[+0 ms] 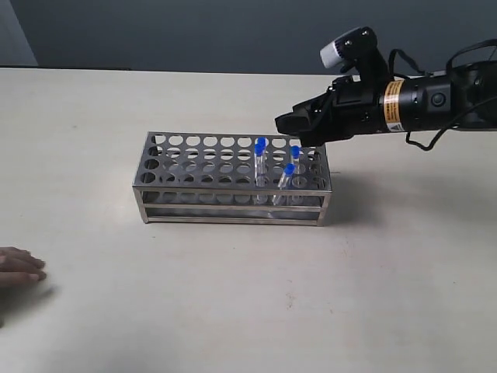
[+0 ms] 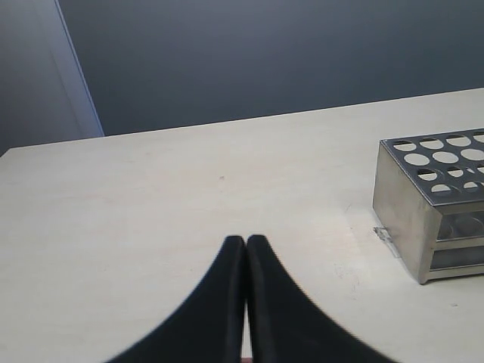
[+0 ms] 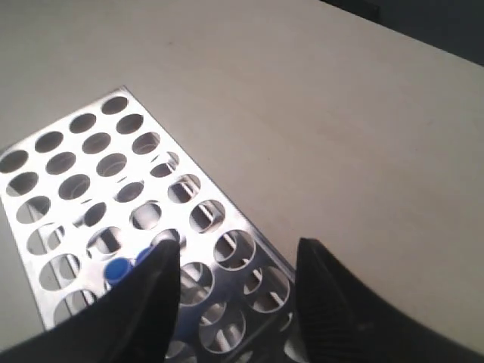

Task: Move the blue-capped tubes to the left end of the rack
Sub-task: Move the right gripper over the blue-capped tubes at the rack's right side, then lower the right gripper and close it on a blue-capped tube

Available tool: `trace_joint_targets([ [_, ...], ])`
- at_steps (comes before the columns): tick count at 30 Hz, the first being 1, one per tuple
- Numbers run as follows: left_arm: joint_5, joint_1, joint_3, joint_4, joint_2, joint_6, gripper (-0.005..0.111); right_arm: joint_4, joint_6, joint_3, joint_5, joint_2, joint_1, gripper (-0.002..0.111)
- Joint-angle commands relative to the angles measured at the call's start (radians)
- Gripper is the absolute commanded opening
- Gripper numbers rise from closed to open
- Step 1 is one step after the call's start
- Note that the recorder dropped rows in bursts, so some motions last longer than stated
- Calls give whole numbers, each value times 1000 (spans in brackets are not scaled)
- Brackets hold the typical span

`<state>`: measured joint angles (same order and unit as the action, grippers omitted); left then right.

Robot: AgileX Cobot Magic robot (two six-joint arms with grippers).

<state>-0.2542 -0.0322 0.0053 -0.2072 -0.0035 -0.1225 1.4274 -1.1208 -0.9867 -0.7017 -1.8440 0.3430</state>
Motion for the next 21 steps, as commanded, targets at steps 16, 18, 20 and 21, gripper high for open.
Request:
trace_joint_targets([
  [16,8,4,-5,5,3,-1,1,34,-20,-2,13,-68,9,47],
  [18,8,4,-5,5,3,-1,1,37,-23,-2,9,-83,9,47],
  [20,8,4,-5,5,3,-1,1,38,-24,-2,9,-94,9,47],
  [21,8,4,-5,5,3,-1,1,38,-24,-2,9,-94,9,47],
])
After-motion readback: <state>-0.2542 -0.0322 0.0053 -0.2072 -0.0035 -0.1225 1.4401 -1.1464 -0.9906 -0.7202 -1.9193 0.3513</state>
